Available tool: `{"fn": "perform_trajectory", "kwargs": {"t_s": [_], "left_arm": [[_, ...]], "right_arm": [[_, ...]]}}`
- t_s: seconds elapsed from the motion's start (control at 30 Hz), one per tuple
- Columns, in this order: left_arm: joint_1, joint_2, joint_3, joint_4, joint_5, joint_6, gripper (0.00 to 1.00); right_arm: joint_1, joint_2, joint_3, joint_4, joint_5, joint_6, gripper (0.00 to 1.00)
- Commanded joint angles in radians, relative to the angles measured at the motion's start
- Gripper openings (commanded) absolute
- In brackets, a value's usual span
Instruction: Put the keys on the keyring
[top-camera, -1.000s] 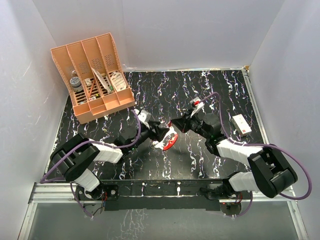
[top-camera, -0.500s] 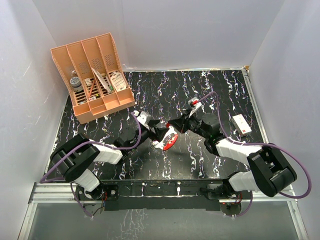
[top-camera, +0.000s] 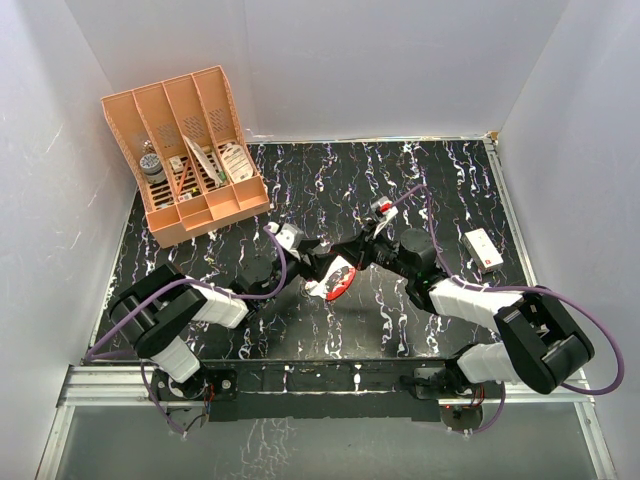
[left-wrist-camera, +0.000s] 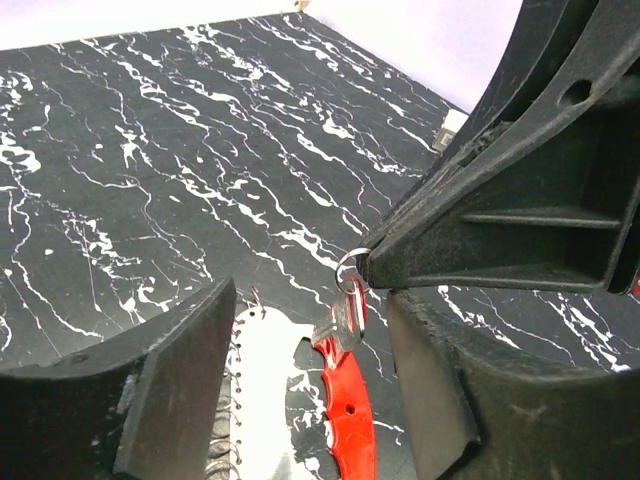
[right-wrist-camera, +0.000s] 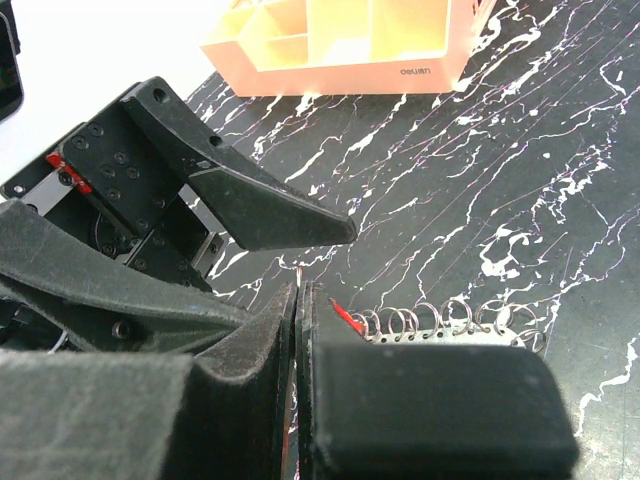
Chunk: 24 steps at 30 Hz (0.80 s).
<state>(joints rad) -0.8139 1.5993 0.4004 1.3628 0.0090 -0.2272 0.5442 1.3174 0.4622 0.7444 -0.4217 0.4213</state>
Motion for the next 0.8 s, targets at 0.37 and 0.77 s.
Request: {"fn": "perform_trajectory", "kwargs": {"t_s": [0.37,0.77], "left_arm": [[-0.006,0.011,-0.003,0.151,0.007,0.024,0.17],[-0.007,-0.03,-0.012,0.082,0.004,0.045,0.0]], "right_arm": [[0.011,-0.039,0.023,0.07,0.008,0.014,0.0],[0.011,-0.071,0.052,-0.037,0.045,-0.018,0.03]]}}
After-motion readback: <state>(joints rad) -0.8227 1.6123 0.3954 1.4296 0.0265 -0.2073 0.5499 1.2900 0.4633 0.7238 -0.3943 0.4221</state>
